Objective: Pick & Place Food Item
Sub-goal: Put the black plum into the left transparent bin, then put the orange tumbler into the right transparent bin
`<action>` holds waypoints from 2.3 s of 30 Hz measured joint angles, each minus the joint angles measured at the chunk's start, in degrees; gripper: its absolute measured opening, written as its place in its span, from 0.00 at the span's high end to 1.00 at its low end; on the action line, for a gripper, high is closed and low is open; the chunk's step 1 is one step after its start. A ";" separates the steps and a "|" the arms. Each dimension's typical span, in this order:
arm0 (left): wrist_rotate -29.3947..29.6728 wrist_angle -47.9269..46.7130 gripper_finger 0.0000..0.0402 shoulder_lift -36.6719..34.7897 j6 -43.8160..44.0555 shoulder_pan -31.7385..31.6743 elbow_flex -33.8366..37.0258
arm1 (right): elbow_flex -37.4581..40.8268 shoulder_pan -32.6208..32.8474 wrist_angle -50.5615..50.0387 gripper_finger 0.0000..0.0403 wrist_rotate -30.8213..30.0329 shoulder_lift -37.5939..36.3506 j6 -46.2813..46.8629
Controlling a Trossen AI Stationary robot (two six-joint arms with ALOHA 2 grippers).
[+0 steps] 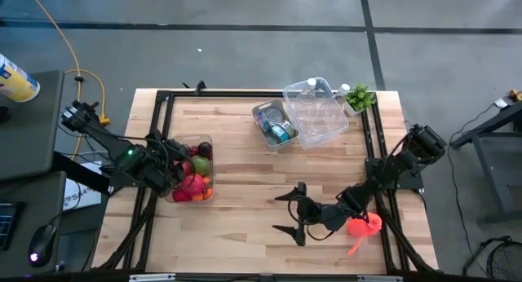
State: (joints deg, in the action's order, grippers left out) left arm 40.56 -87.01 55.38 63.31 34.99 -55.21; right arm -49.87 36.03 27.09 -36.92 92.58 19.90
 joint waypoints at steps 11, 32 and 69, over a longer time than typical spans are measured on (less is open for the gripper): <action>-0.68 0.01 0.28 3.43 -2.05 0.10 0.01 | 0.00 -0.02 -0.02 0.02 0.02 0.00 0.00; 1.98 0.41 0.22 3.23 -10.50 0.31 -0.76 | 0.02 3.63 1.64 0.02 -11.50 -0.76 -12.49; 14.05 30.77 0.22 3.23 -30.77 -0.76 -0.89 | 0.01 32.19 -32.62 0.03 -22.04 -28.22 -14.27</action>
State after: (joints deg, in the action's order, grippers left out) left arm 54.61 -56.23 58.61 32.54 34.24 -56.10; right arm -49.85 68.22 -5.53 -58.96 64.35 5.63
